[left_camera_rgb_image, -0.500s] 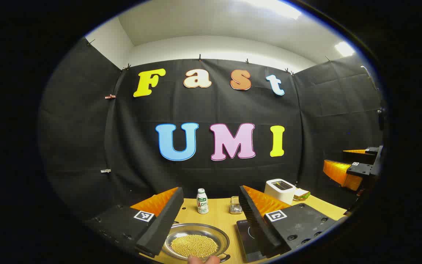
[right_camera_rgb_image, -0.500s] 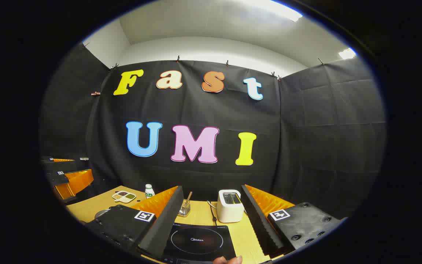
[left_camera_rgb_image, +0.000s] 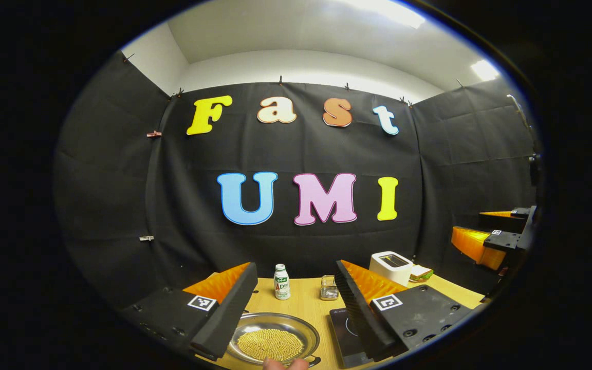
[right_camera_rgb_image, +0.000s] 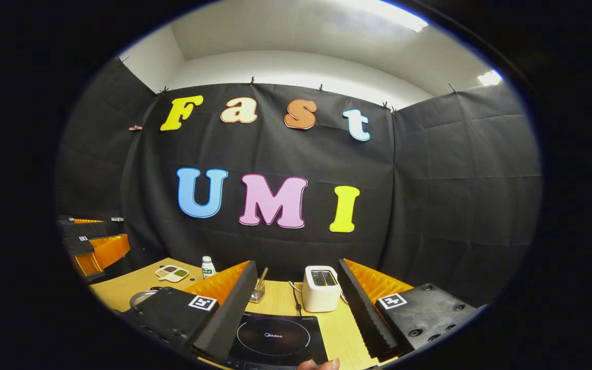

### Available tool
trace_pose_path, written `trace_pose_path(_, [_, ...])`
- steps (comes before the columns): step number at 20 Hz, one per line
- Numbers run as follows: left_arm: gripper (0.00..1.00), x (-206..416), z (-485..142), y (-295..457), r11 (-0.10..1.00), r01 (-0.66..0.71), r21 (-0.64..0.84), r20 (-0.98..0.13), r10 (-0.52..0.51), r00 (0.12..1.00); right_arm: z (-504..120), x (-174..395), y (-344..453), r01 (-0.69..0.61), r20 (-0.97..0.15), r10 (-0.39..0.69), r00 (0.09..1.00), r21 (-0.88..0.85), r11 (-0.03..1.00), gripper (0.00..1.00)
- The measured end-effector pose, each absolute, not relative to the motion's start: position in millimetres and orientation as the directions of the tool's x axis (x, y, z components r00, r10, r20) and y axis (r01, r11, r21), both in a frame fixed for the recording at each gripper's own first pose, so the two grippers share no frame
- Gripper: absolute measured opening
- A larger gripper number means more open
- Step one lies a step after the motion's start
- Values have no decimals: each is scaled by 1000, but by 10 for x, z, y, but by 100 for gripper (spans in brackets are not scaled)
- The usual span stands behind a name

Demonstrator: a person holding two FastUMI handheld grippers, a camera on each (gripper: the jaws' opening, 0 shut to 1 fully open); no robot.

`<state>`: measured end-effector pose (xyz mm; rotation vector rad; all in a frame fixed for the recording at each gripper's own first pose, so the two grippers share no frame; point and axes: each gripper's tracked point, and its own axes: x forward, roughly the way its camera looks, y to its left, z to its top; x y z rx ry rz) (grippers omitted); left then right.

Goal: First push the handle of the pot to place it horizontally, then grasp the pot with both hands and set it on the induction cooktop.

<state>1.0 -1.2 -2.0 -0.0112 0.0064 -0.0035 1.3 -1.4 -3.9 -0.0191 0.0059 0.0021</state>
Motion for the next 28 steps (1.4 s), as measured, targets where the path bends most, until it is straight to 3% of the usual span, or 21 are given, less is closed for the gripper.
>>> trace_pose_path(6, [97, 5, -42, -23, 1000, 5, -22, -8, -5, 1000, -56, 8, -47, 4, -7, -4, 1000, -21, 1000, 97])
trace_pose_path(10, [92, -4, -78, -64, 998, 35, -44, -18, -36, 999, -78, -4, -73, 8, -12, -8, 1000, -24, 1000, 98])
trace_pose_path(15, [6, 1, -297, -210, 989, 126, -76, -89, -133, 987, -88, 6, -85, 10, -18, -11, 1000, -28, 1000, 98])
trace_pose_path(19, [5, -34, -602, -81, 988, 116, -101, -189, -133, 973, -119, -3, -94, 9, -22, -10, 1000, -32, 999, 97])
trace_pose_path(21, [5, -95, -935, -37, 987, 108, -116, -294, -138, 946, -148, -7, -109, 11, -30, -12, 999, -33, 999, 97])
trace_pose_path(28, [5, -402, -1965, 78, 980, 160, -118, -602, -199, 773, -224, -28, -161, 27, -50, -28, 998, -28, 999, 98])
